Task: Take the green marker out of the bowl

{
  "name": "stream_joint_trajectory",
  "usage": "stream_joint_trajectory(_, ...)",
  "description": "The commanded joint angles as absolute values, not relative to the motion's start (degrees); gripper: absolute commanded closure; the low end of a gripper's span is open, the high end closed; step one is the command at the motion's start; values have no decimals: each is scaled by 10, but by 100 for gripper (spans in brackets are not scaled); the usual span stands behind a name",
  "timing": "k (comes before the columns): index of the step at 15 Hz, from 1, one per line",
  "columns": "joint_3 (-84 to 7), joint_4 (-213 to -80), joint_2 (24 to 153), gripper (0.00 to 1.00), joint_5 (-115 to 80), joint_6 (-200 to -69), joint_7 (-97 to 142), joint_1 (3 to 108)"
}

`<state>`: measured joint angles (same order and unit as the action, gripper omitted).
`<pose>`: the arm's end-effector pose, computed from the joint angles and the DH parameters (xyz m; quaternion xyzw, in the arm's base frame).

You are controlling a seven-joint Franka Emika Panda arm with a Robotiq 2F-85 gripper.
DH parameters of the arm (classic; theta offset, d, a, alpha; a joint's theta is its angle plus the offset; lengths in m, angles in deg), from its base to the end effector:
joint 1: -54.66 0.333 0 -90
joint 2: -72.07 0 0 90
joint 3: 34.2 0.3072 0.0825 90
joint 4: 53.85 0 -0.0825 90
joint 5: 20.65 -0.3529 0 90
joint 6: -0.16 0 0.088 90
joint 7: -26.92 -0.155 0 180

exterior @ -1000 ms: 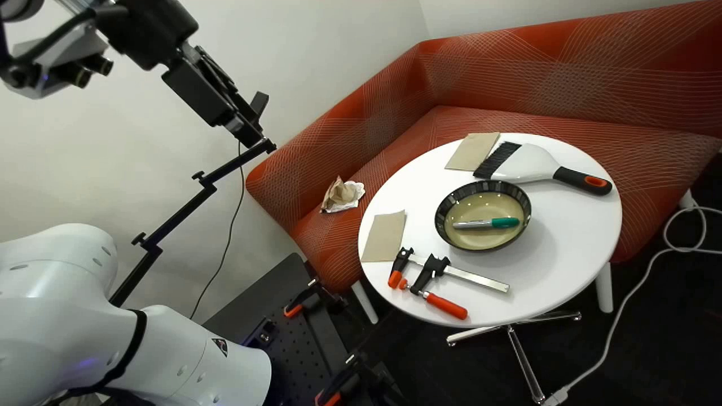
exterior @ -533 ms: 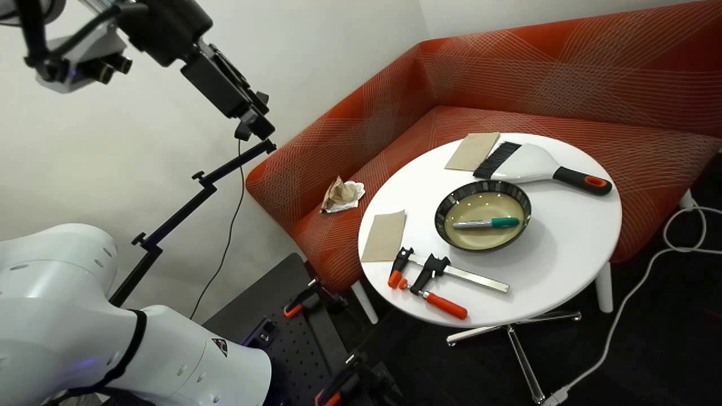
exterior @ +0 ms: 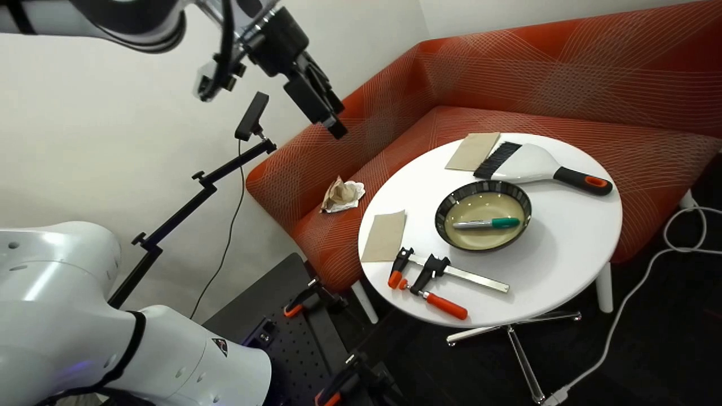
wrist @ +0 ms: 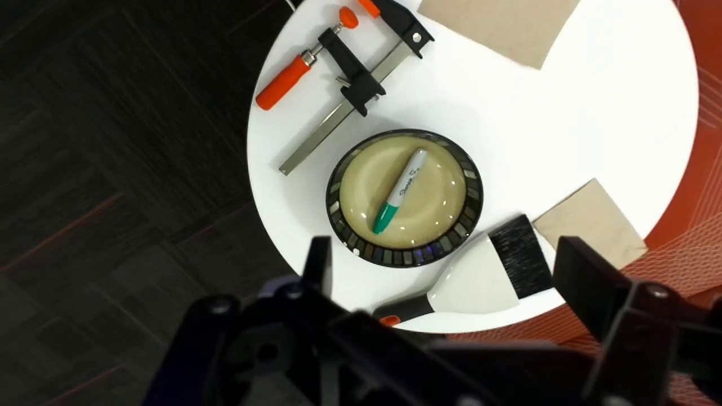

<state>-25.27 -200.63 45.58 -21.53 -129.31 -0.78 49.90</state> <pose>0.3941 0.0278 0.3969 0.9736 -0.2127 0.0824 0.0065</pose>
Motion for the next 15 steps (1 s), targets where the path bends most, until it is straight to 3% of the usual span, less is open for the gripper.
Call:
stream_joint_trajectory(1, -241, -1935, 605, 0, -189, -1329, -94, 472)
stream_joint_trajectory(9, -304, -1812, 822, 0, -181, -1374, -158, 519)
stream_joint_trajectory(15, -335, -1796, 853, 0, -190, -1373, -136, 544)
